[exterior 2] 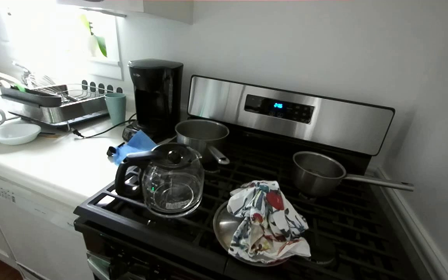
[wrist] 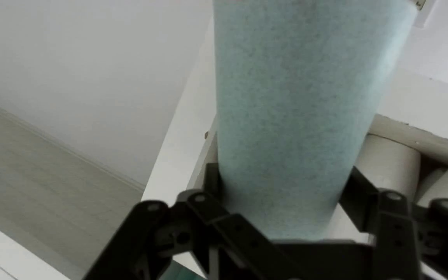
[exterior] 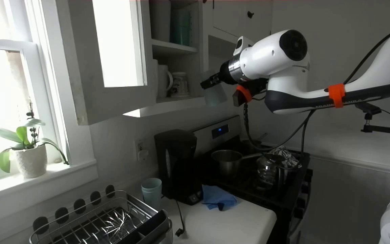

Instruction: Turn the cup close to the edge upside down, then put it in the cabinet

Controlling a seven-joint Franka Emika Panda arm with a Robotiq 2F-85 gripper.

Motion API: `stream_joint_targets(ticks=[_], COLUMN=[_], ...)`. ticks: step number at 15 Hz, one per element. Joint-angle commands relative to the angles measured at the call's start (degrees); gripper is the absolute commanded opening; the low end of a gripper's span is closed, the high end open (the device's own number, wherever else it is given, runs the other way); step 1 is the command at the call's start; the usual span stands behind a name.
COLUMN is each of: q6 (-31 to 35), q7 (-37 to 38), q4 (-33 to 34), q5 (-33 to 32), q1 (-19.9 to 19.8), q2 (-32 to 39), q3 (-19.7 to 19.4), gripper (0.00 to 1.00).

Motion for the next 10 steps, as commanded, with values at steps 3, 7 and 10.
stream_joint_targets(ticks=[3, 7, 10], q6=[0.67, 3.02, 4.65], q7=[1.79, 10.62, 18.38], q4=[0.5, 3.37, 5.47], q5=[-1.16, -3.81, -6.05], q1=[-1.0, -5.1, -8.69], q2=[-0.15, -0.92, -0.58], q3=[0.51, 1.95, 3.74], gripper=[0.5, 0.5, 0.5])
